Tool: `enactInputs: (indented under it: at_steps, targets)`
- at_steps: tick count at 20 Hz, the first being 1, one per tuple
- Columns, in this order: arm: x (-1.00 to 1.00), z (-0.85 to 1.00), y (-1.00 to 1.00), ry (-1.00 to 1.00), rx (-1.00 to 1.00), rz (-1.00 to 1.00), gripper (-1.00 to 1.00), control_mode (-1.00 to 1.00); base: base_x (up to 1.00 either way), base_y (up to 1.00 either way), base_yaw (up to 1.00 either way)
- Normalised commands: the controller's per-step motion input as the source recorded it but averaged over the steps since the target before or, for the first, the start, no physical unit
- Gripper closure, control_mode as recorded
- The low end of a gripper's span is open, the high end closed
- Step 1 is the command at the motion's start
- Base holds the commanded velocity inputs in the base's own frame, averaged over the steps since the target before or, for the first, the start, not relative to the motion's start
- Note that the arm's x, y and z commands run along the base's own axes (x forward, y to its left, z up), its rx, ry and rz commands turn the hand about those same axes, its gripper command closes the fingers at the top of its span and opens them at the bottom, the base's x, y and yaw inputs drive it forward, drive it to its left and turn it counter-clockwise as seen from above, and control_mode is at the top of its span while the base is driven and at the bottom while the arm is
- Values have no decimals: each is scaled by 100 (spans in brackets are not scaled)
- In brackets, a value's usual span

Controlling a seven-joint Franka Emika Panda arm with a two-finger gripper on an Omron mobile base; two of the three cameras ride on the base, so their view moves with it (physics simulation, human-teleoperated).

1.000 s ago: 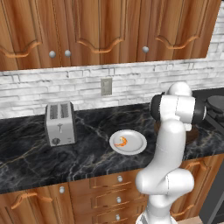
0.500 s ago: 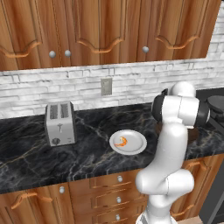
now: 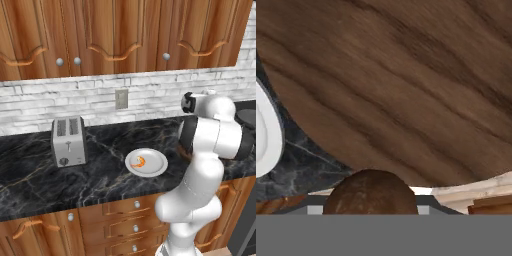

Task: Place the shrimp on the plate and place the mushroom on the same plate.

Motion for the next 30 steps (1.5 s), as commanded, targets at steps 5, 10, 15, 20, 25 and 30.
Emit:
enactInputs:
  at_steps: [5,10,15,20,25,30]
  targets:
    - [-26,43,72,0,-9,-5,100,-100,0,0,0]
    - [-18,12,96,0,-8,-5,100,-100,0,0,0]
    - [9,-6,96,0,-6,-14,100,-100,0,0,0]
    - [35,-27,54,-3,-7,-10,100,-100,0,0,0]
    - [67,-35,-3,-1,-3,0,100,-100,0,0,0]
    - [54,-33,0,-4,-1,0,100,-100,0,0,0]
